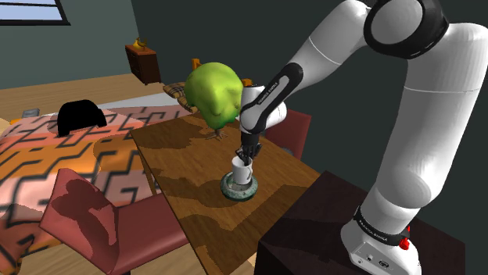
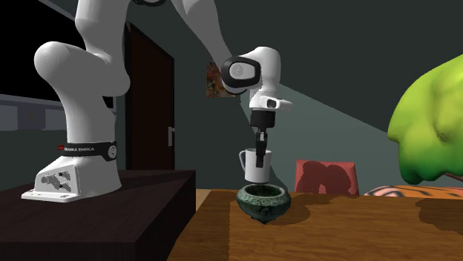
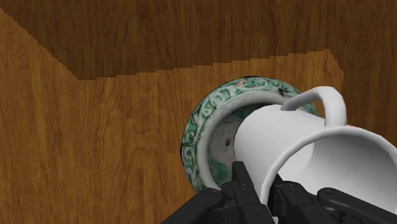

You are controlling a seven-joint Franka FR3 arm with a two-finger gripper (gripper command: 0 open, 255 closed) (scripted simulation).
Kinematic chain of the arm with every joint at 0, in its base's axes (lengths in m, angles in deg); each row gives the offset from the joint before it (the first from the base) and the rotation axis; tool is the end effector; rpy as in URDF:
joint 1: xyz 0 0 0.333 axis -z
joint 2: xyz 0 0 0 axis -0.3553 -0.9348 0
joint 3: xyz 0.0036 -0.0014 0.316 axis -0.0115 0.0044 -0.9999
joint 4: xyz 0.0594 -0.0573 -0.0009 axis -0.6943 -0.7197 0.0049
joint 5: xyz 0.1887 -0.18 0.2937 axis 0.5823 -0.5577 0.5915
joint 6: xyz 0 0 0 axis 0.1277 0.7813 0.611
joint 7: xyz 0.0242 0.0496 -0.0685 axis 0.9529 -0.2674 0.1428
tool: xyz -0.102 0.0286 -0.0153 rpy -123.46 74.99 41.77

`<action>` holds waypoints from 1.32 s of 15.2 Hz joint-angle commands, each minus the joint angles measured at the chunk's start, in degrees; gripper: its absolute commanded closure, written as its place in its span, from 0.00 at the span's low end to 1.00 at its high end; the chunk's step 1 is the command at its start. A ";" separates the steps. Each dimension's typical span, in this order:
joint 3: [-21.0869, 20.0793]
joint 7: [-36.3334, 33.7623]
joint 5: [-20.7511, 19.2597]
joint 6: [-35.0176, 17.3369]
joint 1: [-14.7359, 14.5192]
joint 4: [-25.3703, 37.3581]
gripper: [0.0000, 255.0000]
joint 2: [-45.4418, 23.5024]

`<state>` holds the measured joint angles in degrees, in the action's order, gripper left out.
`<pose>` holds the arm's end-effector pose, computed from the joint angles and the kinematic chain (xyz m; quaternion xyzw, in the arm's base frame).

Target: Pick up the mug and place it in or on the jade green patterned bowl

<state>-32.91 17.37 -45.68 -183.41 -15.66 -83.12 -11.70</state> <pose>0.4995 0.0411 0.2290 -0.9971 0.0611 0.0304 0.0338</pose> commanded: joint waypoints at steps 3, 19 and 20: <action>0.33 -0.16 -0.63 -3.47 -0.19 0.17 1.00 -3.64; 0.09 0.25 -0.06 0.22 0.22 0.38 0.00 -0.14; 0.02 0.44 0.19 2.10 0.39 0.61 0.00 1.52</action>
<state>-32.79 17.73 -45.69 -182.99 -15.36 -82.73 -11.58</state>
